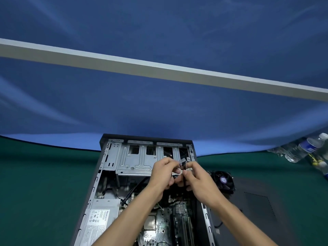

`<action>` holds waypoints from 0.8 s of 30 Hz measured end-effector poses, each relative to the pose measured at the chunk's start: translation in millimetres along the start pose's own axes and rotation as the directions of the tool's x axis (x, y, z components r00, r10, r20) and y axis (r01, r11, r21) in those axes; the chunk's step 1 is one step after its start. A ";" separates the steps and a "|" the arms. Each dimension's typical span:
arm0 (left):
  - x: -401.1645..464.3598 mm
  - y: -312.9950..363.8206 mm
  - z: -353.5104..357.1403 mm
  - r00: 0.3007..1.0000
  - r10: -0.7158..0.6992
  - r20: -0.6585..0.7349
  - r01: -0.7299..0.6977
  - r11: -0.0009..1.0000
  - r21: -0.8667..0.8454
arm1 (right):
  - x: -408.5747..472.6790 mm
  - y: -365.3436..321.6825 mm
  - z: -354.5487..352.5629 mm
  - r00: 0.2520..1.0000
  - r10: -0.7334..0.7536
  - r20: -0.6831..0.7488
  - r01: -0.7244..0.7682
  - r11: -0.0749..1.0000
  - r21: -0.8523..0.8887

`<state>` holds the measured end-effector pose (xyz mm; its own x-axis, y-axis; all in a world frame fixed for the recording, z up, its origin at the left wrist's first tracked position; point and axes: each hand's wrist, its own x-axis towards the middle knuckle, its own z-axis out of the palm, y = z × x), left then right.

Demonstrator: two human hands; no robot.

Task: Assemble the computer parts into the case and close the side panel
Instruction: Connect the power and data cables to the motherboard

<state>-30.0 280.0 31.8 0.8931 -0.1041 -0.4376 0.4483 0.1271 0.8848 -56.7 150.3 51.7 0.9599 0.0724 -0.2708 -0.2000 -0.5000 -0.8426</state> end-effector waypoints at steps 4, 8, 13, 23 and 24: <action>4.7 -8.4 2.1 0.998 0.061 0.005 -0.062 0.996 0.059 | 6.3 3.9 -2.5 0.997 0.064 0.033 -0.067 0.995 0.080; 7.8 -18.6 4.6 1.000 0.000 0.031 0.001 0.999 -0.040 | 5.4 6.1 -2.3 0.996 0.084 -0.003 -0.082 0.985 0.153; 7.7 -35.9 1.9 0.986 -0.165 0.035 0.169 0.973 -0.155 | 0.4 16.3 0.5 0.980 0.175 -0.096 -0.159 0.975 0.156; 30.0 -64.7 -25.0 0.894 -0.436 -0.105 0.422 0.897 -0.133 | -2.4 42.6 26.4 0.919 0.391 -0.039 -0.345 0.850 0.398; 32.7 -64.8 -25.9 0.893 -0.437 -0.107 0.425 0.897 -0.120 | -0.8 44.8 28.0 0.909 0.415 -0.046 -0.360 0.834 0.418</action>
<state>-29.0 293.9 -44.0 0.6055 -0.0428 -0.7947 0.7860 0.1886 0.5888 -71.9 152.0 1.2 0.7984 -0.1815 -0.5741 -0.5941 -0.0826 -0.8001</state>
